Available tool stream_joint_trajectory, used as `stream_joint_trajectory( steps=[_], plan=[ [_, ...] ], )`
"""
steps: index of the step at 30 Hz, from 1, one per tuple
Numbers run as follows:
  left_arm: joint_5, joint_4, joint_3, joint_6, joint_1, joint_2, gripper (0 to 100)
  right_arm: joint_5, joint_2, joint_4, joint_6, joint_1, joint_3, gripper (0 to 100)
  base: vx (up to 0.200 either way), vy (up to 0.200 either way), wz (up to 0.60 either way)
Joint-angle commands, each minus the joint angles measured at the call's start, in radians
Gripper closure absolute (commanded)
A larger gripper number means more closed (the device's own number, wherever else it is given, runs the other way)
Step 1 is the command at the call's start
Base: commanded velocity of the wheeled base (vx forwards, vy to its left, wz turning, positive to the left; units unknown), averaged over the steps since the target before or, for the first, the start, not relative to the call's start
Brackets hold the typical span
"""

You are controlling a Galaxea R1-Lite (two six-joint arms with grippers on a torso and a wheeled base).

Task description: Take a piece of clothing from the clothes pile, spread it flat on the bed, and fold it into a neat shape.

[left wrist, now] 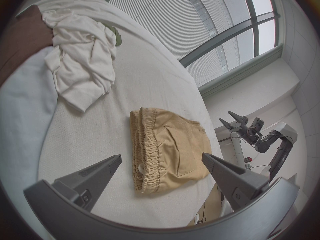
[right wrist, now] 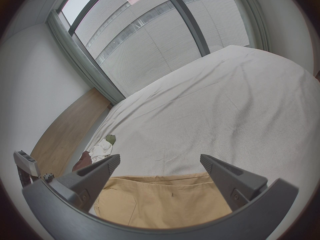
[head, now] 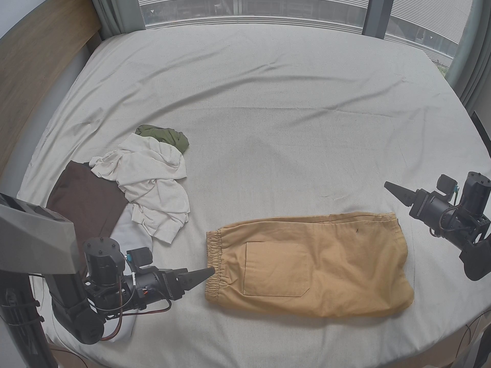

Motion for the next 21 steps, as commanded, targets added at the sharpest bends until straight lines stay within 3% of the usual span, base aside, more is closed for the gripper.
stream_joint_trajectory(
  steps=[1,7,13,21],
  plan=[
    [0.001,-0.002,-0.015,-0.002,-0.002,0.08,0,0.001,-0.001,-0.001,0.0,-0.001,0.001,0,0.0,0.0,0.0],
    [0.002,-0.002,-0.019,-0.004,-0.014,0.104,0,-0.001,-0.008,-0.001,0.0,-0.002,0.0,0,0.0,0.0,0.0],
    [0.005,-0.002,-0.062,-0.079,-0.033,0.133,0,0.001,-0.012,0.001,0.0,0.001,0.003,0,0.0,0.0,0.0],
    [0.005,-0.001,-0.087,-0.109,-0.079,0.139,0,-0.001,-0.014,0.001,-0.001,0.001,0.008,0,0.0,0.0,0.0]
  ],
)
